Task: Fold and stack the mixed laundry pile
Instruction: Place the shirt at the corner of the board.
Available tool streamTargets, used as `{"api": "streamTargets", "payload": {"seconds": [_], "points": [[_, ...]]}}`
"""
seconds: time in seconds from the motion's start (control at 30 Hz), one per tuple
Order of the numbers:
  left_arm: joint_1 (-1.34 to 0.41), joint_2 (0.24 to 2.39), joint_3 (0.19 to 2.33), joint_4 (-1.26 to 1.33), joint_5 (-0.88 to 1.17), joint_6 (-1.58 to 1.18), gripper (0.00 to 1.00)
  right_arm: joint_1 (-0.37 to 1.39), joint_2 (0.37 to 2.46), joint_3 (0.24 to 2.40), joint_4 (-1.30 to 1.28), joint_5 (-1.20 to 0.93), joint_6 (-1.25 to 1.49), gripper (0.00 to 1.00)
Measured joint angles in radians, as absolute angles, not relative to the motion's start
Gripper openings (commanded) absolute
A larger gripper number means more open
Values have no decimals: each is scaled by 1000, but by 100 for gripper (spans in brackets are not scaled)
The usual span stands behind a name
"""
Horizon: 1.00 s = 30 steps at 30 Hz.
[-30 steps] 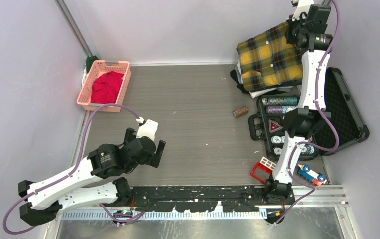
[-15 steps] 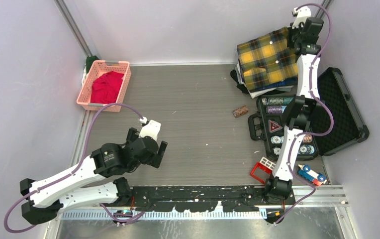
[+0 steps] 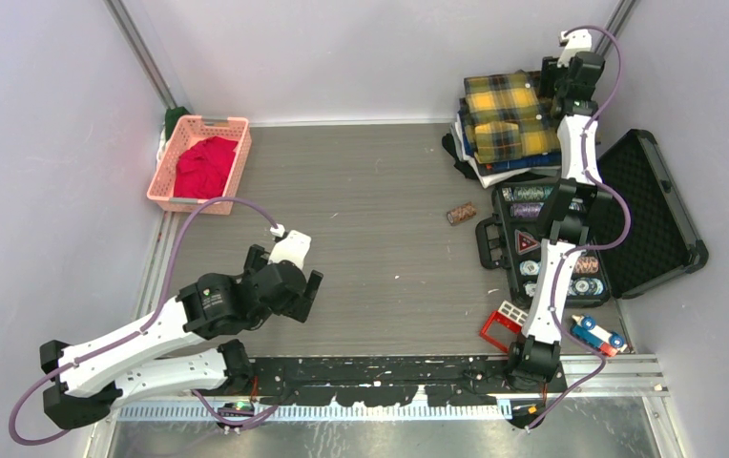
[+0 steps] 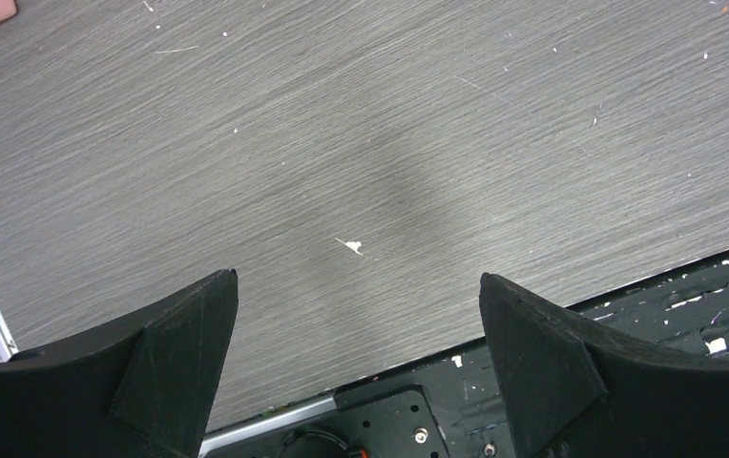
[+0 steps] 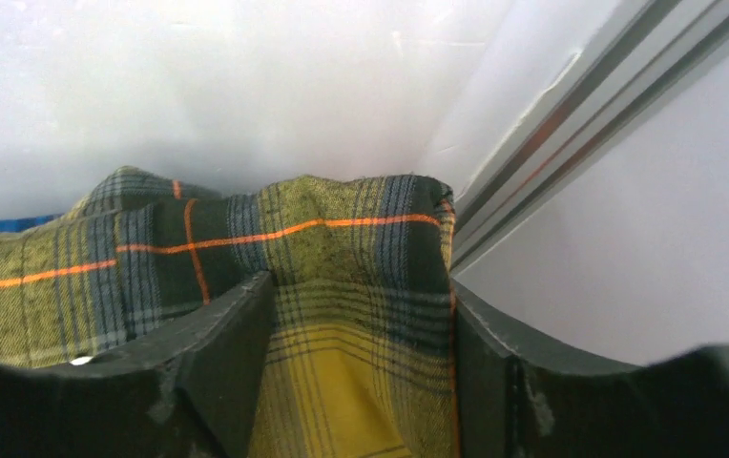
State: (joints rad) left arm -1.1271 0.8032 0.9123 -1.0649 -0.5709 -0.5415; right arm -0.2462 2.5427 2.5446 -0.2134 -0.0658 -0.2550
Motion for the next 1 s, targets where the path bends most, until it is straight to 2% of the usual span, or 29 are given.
{"api": "streamTargets", "payload": {"seconds": [0.3,0.43,0.5,0.57,0.63,0.77,0.87,1.0], "points": [[-1127,801,912,-1061,-564,-541,100,-238,2525,2539,-152,139,-166,77],[-1127,800,912,-1054,-554,-541,100,-237,2411,2455,-170,175,-48,77],[-1127,797,912,-1051,-552,-541,100,-236,2313,2371,-184,176,14,74],[-1127,791,912,-1050,-549,-541,100,-232,2182,2250,-188,168,86,64],[-1127,783,912,-1050,-548,-541,100,-229,2080,2173,-191,155,141,58],[-1127,762,912,-1048,-546,-541,100,-208,1953,2068,-174,105,229,58],[-1127,744,912,-1047,-545,-541,100,-185,1958,2040,-171,64,272,60],[-1127,718,912,-1046,-545,-541,100,-162,2109,2143,-240,36,299,61]]}}
